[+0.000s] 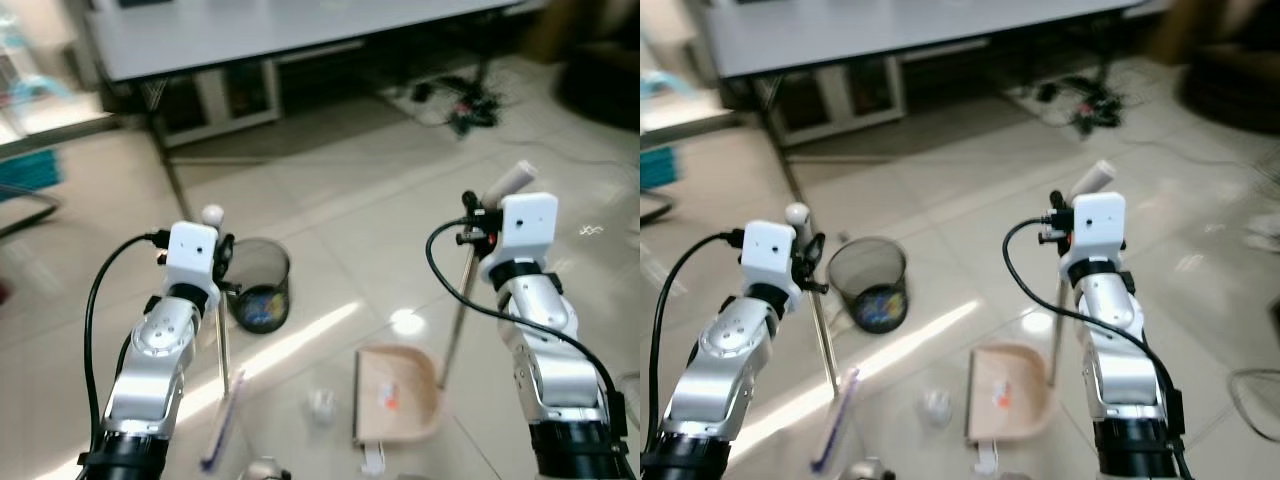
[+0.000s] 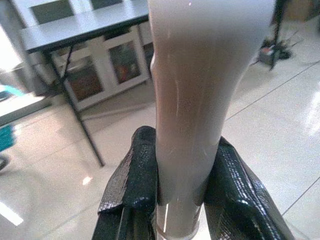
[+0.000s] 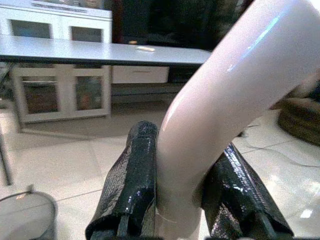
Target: Sweep floor
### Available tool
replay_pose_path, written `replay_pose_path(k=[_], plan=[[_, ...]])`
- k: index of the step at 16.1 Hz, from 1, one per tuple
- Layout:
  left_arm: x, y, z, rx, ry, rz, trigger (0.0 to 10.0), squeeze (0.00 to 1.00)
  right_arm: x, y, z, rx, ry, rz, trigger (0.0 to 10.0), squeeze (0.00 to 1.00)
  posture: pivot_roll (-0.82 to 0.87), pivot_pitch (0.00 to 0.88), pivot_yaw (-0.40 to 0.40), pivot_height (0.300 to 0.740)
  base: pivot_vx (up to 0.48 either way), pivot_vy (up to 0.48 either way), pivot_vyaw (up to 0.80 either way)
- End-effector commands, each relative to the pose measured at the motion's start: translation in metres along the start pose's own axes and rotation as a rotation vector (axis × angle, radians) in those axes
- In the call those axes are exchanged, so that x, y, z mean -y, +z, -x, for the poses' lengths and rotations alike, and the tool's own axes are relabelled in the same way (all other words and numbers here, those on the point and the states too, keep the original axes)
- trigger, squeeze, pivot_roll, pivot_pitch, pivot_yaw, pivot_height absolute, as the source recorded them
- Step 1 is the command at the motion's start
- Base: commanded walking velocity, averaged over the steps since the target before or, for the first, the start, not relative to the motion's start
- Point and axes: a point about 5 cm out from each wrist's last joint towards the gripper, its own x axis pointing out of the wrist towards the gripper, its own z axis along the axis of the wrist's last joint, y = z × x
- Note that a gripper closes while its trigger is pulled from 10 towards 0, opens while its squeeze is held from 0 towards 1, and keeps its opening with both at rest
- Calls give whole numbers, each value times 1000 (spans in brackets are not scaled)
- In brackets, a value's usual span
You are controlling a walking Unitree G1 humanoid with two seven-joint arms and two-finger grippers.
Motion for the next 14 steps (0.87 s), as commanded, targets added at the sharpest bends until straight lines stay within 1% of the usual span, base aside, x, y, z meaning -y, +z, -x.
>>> replay_pose_path(k=[1,5,6,8,9,10,11,12,14], plan=[[1,8,-2,36,-9,-12,10000,0,4,9,-1,37,-8,13,10000,0,2,33,62,740,0,-469,800],[0,7,-2,34,-3,-11,10000,0,-3,1,2,12,16,0,10000,0,6,37,62,740,0,-467,730],[0,7,-2,34,-1,-13,10000,0,-3,-3,4,2,9,-20,10000,0,7,39,61,740,0,-469,0],[-2,8,-3,34,5,-15,10000,0,-3,-11,7,-19,-27,-91,10000,0,9,42,61,740,0,-467,0],[-3,8,-3,36,11,-13,10000,0,-2,-15,8,-30,-38,-105,10000,0,11,44,61,740,0,-330,0],[-3,8,-3,37,14,-11,10000,0,-2,-16,9,-34,-42,-106,10000,0,11,44,61,740,0,0,0],[-7,8,-5,22,35,33,10000,0,-2,-20,10,-43,-47,-115,10000,0,12,49,61,740,0,480,0],[-9,9,-6,19,41,40,10000,0,-2,-22,12,-48,-48,-118,10000,0,12,49,61,740,0,480,0],[-12,12,-7,36,63,22,10000,0,0,-27,13,-57,-54,-119,10000,0,11,55,65,740,0,0,0]])
